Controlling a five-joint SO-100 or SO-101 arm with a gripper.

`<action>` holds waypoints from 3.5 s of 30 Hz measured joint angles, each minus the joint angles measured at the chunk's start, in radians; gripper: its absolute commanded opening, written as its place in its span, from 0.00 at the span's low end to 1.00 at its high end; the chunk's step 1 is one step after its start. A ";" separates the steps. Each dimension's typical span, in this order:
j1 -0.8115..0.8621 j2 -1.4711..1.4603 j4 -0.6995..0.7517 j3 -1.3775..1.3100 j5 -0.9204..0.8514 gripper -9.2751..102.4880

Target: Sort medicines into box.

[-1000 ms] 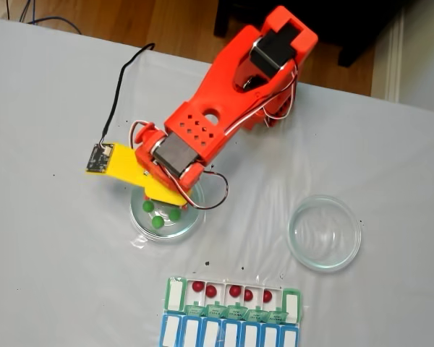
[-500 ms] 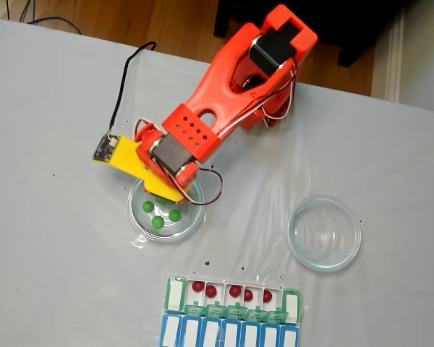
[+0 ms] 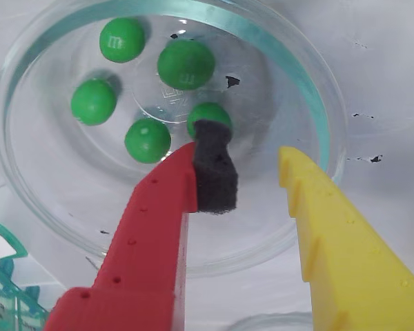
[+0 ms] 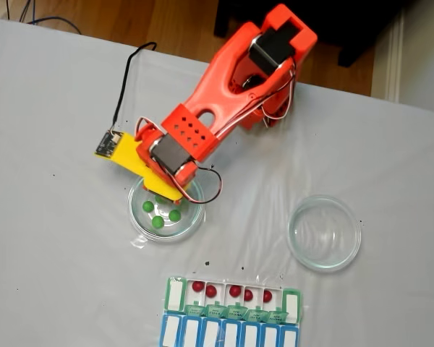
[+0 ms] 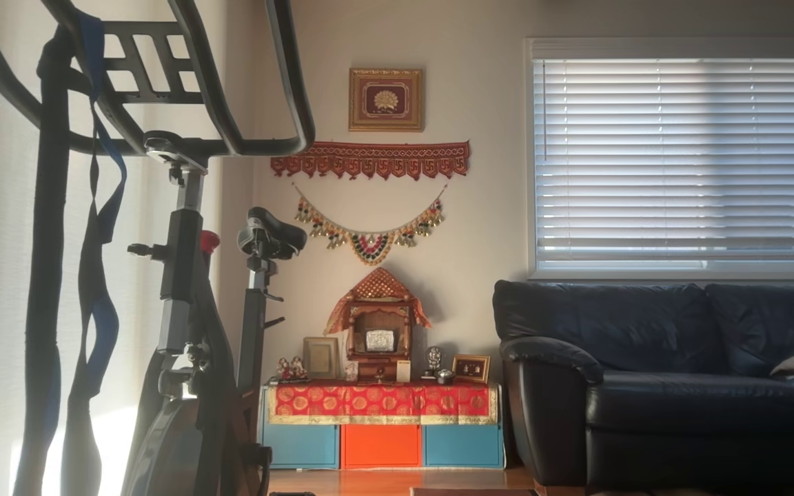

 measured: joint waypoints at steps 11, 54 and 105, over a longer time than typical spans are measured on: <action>-0.011 0.025 0.003 0.011 -0.046 0.32; -0.044 -0.041 -0.081 0.083 0.118 0.27; -0.094 -0.218 0.017 -0.029 0.074 0.18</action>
